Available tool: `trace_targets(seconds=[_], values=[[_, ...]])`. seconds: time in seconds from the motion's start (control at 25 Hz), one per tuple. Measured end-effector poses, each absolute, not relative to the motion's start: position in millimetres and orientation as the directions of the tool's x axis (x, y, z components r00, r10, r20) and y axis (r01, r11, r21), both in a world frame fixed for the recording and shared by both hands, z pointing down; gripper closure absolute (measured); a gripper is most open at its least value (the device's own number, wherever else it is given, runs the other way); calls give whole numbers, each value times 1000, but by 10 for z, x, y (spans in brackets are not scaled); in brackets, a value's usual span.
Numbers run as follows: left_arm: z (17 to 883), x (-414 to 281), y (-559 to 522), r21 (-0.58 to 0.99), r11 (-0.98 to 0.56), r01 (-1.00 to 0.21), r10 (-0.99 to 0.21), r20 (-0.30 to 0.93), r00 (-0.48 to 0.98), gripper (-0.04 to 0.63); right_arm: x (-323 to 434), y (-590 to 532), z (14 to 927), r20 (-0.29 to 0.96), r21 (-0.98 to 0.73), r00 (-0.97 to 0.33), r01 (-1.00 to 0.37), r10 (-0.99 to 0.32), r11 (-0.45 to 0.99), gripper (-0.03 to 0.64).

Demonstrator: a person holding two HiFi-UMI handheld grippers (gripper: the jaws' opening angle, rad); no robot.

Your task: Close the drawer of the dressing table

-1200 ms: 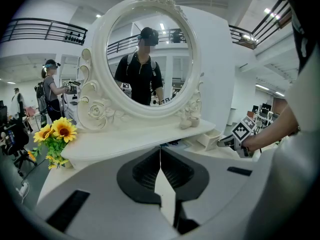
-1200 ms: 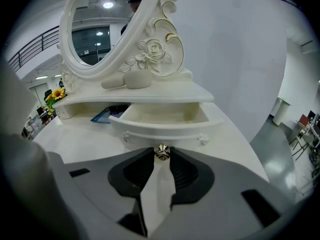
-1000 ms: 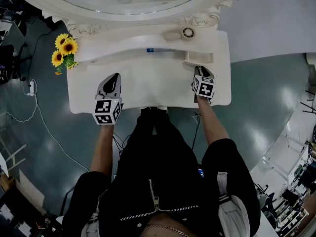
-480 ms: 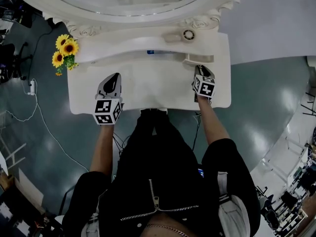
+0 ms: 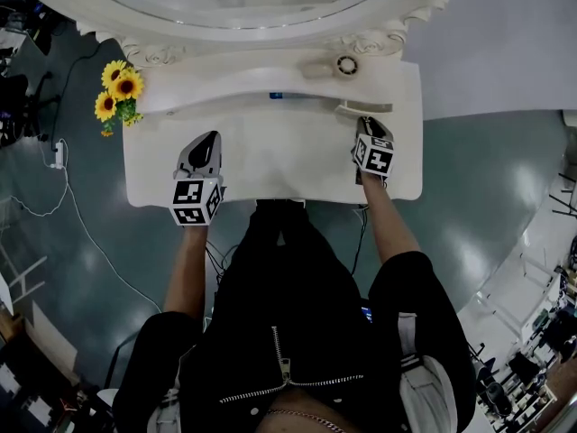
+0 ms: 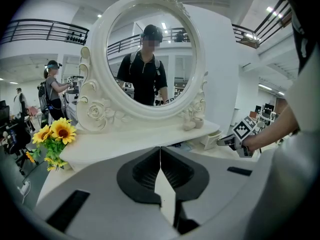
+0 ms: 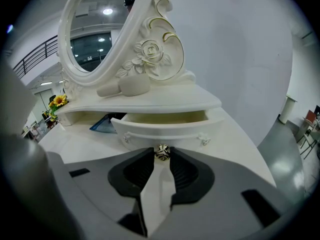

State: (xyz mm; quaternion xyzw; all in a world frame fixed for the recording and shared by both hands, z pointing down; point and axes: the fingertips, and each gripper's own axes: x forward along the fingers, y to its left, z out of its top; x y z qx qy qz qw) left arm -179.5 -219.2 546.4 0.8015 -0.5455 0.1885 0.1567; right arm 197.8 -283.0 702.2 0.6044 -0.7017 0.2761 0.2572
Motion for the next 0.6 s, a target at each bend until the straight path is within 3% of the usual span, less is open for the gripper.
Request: trace_targets(seconds=[0.6], values=[[5461, -1828, -2273, 45, -330, -943, -823, 476, 310, 574, 1975, -3034, 7019, 689, -82, -145, -989, -710, 122, 512]])
